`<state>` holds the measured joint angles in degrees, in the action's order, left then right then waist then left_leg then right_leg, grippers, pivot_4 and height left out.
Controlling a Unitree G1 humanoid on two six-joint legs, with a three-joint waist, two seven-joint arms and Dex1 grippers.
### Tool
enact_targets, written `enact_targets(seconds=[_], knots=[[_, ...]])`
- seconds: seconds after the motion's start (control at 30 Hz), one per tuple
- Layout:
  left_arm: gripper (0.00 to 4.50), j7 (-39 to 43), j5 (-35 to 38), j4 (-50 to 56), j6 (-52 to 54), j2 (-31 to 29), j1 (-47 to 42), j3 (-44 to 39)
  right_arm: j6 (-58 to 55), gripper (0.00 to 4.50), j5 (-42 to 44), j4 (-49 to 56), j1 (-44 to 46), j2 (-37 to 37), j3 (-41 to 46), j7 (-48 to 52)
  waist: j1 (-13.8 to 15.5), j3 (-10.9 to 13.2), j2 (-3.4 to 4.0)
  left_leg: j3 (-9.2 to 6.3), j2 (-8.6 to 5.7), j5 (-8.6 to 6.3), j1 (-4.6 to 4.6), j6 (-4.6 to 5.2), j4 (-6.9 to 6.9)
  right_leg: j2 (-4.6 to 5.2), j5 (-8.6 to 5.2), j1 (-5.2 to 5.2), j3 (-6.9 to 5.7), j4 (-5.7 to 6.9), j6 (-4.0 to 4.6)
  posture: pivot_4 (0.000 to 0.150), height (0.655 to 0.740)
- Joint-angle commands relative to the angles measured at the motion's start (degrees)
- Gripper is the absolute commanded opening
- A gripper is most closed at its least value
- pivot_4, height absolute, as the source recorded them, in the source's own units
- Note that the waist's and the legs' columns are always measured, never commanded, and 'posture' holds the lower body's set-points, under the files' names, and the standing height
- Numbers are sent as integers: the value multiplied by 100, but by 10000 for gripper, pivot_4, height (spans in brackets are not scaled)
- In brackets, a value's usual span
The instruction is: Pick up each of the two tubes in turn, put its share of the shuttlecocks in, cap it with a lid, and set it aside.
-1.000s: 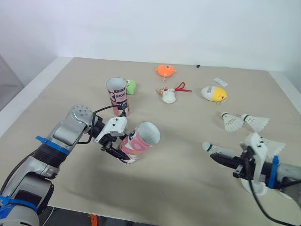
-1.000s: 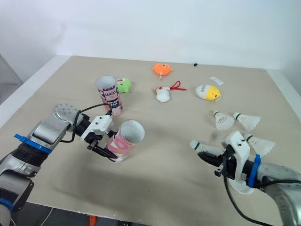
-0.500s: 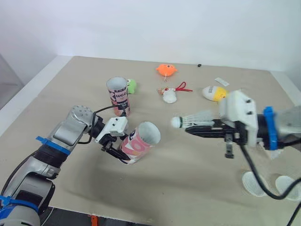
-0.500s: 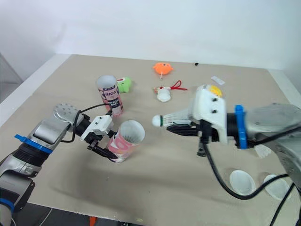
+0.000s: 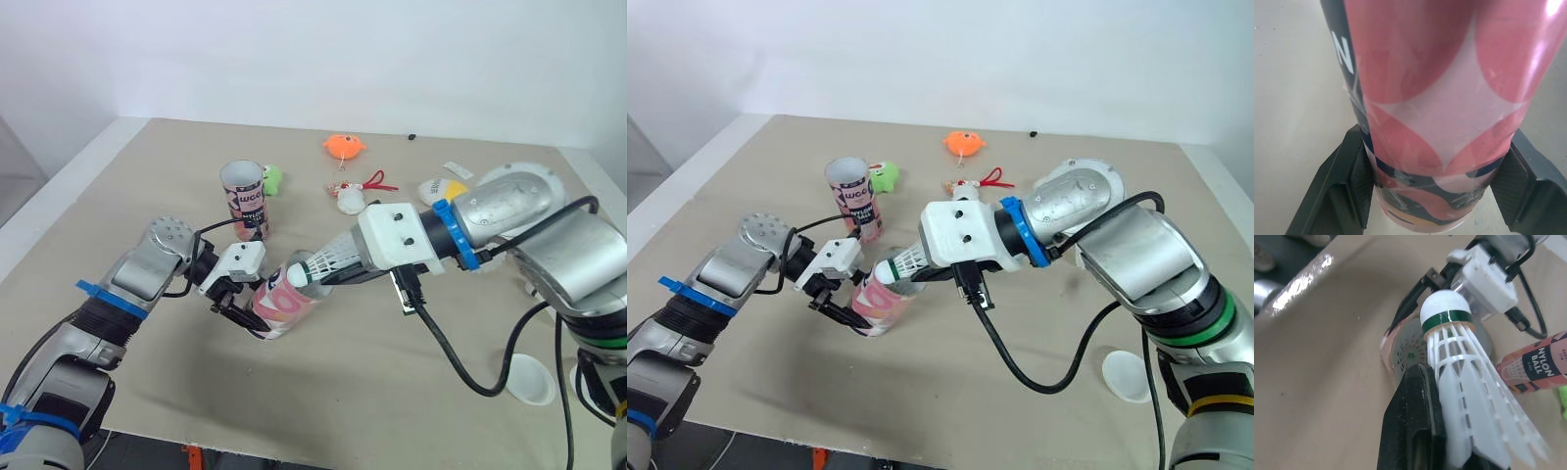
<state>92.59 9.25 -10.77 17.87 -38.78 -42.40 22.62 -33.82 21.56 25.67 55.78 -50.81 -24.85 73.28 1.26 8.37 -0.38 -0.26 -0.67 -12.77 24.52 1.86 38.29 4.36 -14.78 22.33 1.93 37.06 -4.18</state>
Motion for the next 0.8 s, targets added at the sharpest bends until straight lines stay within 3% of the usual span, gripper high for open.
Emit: enact_targets(seconds=[0.03,0.43,0.57,0.67,0.77,0.8], knots=[[28278,-14,-159,29,79,102,154,279,157,881,-385,-182,164,149,-233,233,-2,0,0,0,2,1,-2,-1,0,-1,0,0,0,2,1,1500,7400],[28278,-9,-185,-11,76,138,117,259,547,881,-1194,-786,415,526,-557,742,-20,-1,2,-2,1,3,-6,-5,1,-4,2,-4,-3,6,2,1500,7400],[28278,-10,-192,-19,68,142,119,260,453,881,-1095,-649,441,567,-469,937,-20,-1,2,-2,1,3,-7,-6,2,-4,2,-5,-3,8,2,1500,7400],[28278,-10,-194,-25,65,154,120,269,374,8092,-1041,-692,520,654,-459,1033,-20,-1,2,-2,1,4,-7,-6,2,-4,2,-5,-3,9,2,1500,7400],[28278,-10,-200,-45,51,169,115,265,217,21395,-883,-724,578,738,-343,1090,-20,-1,2,-3,1,4,-6,-6,2,-4,2,-5,-3,9,2,1500,7400],[28278,-10,-207,-58,44,178,112,260,114,23152,-787,-739,608,764,-261,1105,-20,-1,2,-4,-4,4,-6,-6,2,0,3,-6,-3,8,0,1500,7400]])
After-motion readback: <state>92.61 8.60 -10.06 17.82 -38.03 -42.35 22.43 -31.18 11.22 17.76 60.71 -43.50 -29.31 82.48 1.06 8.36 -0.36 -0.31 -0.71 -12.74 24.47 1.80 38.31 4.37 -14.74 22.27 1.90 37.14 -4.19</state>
